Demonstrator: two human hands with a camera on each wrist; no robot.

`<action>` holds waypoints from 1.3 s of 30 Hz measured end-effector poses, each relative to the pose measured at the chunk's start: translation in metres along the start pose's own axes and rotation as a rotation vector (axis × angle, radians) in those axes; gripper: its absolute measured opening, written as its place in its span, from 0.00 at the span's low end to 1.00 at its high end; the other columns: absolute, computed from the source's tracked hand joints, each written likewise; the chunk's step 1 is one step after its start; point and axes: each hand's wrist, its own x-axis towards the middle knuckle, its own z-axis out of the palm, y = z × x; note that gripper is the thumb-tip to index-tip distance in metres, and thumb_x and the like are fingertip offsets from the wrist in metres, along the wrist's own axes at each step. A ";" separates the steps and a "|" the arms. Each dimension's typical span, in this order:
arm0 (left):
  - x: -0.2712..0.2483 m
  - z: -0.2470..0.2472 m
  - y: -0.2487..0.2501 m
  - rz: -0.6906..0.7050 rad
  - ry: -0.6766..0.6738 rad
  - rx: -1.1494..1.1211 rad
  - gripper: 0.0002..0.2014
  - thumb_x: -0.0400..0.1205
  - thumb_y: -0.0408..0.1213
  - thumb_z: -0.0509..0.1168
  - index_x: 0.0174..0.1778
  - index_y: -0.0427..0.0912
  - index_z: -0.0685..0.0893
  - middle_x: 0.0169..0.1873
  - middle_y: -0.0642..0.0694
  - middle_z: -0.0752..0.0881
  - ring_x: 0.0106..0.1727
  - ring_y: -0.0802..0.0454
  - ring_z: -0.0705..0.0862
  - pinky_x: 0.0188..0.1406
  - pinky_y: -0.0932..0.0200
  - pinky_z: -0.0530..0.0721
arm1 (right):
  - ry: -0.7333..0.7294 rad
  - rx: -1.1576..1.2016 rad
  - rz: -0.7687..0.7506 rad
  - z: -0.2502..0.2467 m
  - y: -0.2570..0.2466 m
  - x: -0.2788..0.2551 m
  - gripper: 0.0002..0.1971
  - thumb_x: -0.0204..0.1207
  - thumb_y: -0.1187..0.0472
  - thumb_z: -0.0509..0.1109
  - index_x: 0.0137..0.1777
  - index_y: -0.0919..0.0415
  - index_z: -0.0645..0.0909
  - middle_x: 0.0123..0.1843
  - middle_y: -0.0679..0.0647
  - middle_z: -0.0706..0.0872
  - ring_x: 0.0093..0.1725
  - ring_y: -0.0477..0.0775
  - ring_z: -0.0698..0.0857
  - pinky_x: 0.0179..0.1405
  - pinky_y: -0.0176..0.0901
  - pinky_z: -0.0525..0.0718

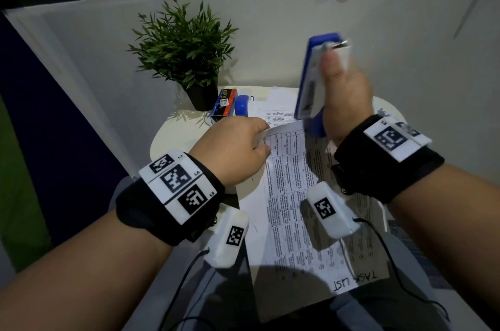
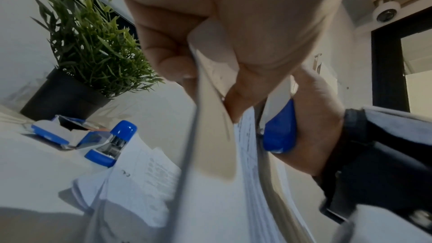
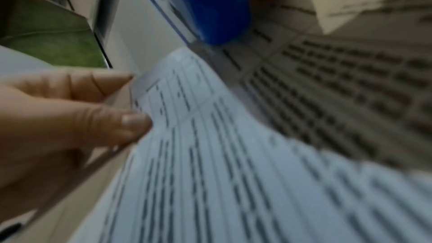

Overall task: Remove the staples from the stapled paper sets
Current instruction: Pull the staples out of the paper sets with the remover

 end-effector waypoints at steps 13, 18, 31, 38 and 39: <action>0.035 0.000 -0.039 -0.246 -0.145 0.110 0.22 0.78 0.39 0.66 0.69 0.56 0.75 0.62 0.47 0.81 0.58 0.46 0.80 0.50 0.61 0.74 | -0.724 -0.802 0.257 -0.036 0.011 0.002 0.17 0.76 0.46 0.68 0.49 0.62 0.82 0.45 0.59 0.85 0.43 0.57 0.82 0.40 0.41 0.76; 0.047 0.008 -0.037 -0.142 -0.280 0.470 0.27 0.77 0.42 0.64 0.73 0.52 0.67 0.64 0.46 0.80 0.61 0.43 0.80 0.54 0.53 0.79 | -1.004 -0.966 0.344 -0.023 0.031 -0.016 0.27 0.72 0.40 0.70 0.56 0.65 0.83 0.53 0.61 0.87 0.50 0.59 0.83 0.41 0.42 0.75; 0.041 0.026 -0.041 0.183 -0.162 0.301 0.10 0.78 0.30 0.65 0.50 0.49 0.86 0.49 0.55 0.84 0.51 0.53 0.80 0.45 0.61 0.75 | -1.051 -1.017 0.266 -0.021 0.038 -0.018 0.20 0.72 0.43 0.70 0.53 0.61 0.83 0.43 0.55 0.85 0.41 0.55 0.82 0.39 0.43 0.77; 0.032 0.039 -0.048 0.352 -0.297 0.501 0.16 0.80 0.31 0.62 0.61 0.51 0.85 0.63 0.56 0.80 0.61 0.52 0.79 0.44 0.64 0.70 | -1.000 -0.910 0.264 -0.026 0.038 -0.021 0.18 0.73 0.45 0.70 0.58 0.54 0.79 0.43 0.50 0.84 0.41 0.51 0.80 0.39 0.41 0.75; 0.031 0.043 -0.050 0.358 -0.322 0.525 0.18 0.81 0.31 0.62 0.64 0.52 0.83 0.65 0.56 0.79 0.63 0.51 0.78 0.45 0.64 0.71 | -0.959 -0.898 0.263 -0.028 0.039 -0.022 0.19 0.72 0.44 0.70 0.58 0.53 0.75 0.42 0.48 0.81 0.41 0.51 0.78 0.35 0.40 0.74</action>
